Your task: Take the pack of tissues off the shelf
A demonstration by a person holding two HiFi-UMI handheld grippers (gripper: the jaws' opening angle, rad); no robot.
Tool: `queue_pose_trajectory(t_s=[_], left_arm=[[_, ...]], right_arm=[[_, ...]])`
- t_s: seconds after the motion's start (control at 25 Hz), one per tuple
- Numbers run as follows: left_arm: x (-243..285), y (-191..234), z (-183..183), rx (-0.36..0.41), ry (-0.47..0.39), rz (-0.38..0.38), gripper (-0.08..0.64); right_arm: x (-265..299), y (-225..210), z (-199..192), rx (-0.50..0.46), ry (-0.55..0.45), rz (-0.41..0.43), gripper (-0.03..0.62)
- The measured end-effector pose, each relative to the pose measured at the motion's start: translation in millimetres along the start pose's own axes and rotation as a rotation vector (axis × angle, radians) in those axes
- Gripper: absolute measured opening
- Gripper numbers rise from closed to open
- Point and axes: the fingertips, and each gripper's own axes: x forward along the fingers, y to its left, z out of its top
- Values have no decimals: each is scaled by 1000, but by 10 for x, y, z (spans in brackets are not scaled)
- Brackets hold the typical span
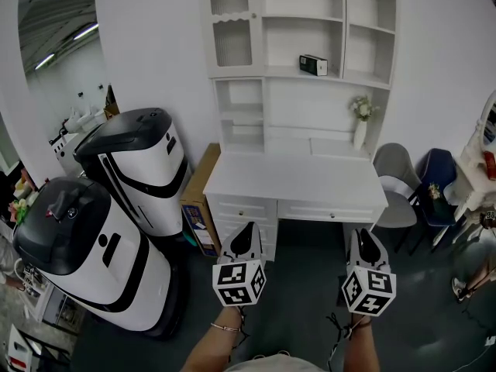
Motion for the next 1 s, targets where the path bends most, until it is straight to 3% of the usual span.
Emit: queue_pose_trajectory(t_s=[0.72, 1.0], left_arm=[[-29, 10, -66, -2, 10, 21, 17], [-59, -10, -128, -2, 22, 43, 17]], right_arm=[[-25, -138, -18, 8, -27, -32, 375], [-45, -254, -45, 18, -34, -46, 416]])
